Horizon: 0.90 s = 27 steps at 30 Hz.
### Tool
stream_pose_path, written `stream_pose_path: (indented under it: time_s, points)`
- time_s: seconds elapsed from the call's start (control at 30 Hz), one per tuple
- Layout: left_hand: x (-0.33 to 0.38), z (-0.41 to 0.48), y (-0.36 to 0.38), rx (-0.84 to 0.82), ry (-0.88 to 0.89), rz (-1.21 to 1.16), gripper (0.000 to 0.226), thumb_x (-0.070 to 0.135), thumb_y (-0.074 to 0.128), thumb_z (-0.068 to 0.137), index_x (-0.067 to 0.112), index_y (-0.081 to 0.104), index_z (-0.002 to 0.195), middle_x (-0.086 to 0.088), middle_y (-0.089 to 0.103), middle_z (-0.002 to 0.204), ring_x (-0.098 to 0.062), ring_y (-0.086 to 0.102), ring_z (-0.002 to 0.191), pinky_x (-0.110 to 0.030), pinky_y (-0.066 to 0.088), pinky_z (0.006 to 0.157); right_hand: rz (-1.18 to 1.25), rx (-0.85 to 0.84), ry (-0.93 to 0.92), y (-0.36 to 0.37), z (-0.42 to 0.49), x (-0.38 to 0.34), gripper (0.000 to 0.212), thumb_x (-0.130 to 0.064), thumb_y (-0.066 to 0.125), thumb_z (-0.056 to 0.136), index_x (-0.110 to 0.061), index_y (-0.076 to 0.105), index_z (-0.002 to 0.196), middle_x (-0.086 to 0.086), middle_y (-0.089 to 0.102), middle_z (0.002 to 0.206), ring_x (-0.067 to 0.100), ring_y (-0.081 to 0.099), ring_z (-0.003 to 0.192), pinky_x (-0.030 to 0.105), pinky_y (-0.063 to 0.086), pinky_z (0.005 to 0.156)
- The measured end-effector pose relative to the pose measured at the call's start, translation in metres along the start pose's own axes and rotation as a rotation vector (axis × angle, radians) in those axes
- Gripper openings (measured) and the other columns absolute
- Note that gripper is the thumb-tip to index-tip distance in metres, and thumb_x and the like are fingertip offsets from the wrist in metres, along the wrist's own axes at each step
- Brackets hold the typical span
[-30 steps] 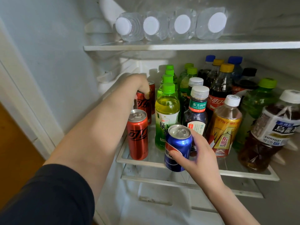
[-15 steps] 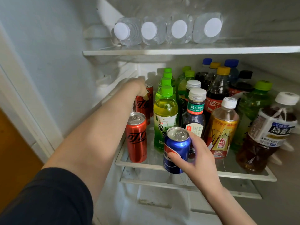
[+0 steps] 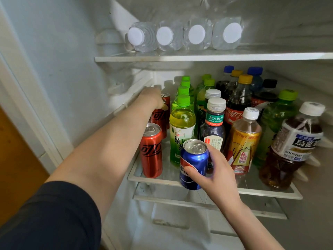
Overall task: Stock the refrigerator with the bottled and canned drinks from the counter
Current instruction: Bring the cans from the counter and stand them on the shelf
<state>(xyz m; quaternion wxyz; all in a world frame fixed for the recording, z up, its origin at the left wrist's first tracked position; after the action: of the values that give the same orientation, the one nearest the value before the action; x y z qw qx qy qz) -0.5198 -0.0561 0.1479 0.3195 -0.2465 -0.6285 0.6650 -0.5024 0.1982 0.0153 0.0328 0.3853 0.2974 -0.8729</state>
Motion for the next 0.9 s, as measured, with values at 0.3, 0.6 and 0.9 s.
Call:
stream_pose_path:
  time_s: [0.3, 0.6, 0.9]
  points:
    - [0.005, -0.052, -0.033, 0.102, 0.013, -0.044, 0.032, 0.005, 0.043, 0.09, 0.001, 0.056, 0.12, -0.019, 0.059, 0.121, -0.031, 0.062, 0.098, -0.029, 0.042, 0.073, 0.03, -0.004, 0.015, 0.0, 0.0, 0.001, 0.058, -0.065, 0.063, 0.066, -0.055, 0.041, 0.118, -0.039, 0.047, 0.108, -0.018, 0.044, 0.106, 0.006, 0.035, 0.078]
    - [-0.024, -0.133, 0.008, 0.044, 0.114, -0.281, 0.038, 0.045, 0.056, 0.088, 0.016, 0.06, 0.111, -0.005, 0.055, 0.116, -0.021, 0.053, 0.106, -0.028, 0.039, 0.078, 0.065, -0.004, 0.021, 0.002, 0.0, 0.006, 0.061, -0.06, 0.068, 0.066, -0.047, 0.046, 0.121, -0.03, 0.053, 0.115, -0.012, 0.047, 0.108, 0.01, 0.036, 0.084]
    - [-0.023, -0.122, 0.006, 0.078, 0.17, -0.339, 0.059, 0.018, 0.075, 0.075, 0.017, 0.054, 0.13, -0.005, 0.051, 0.13, -0.019, 0.054, 0.109, -0.026, 0.045, 0.082, 0.075, -0.001, 0.032, 0.003, -0.002, 0.006, 0.063, -0.057, 0.07, 0.067, -0.04, 0.048, 0.124, -0.027, 0.055, 0.115, -0.013, 0.046, 0.107, 0.006, 0.035, 0.082]
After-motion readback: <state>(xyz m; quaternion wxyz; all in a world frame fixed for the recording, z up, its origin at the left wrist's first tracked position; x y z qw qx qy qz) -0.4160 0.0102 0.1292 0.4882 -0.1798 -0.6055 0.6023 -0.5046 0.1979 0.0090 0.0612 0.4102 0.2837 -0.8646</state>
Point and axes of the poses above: each hand's wrist, its own z-axis towards the middle knuckle, its own y-axis out of the palm, x = y × z, the point moved 4 cm from there along z, towards the middle knuckle
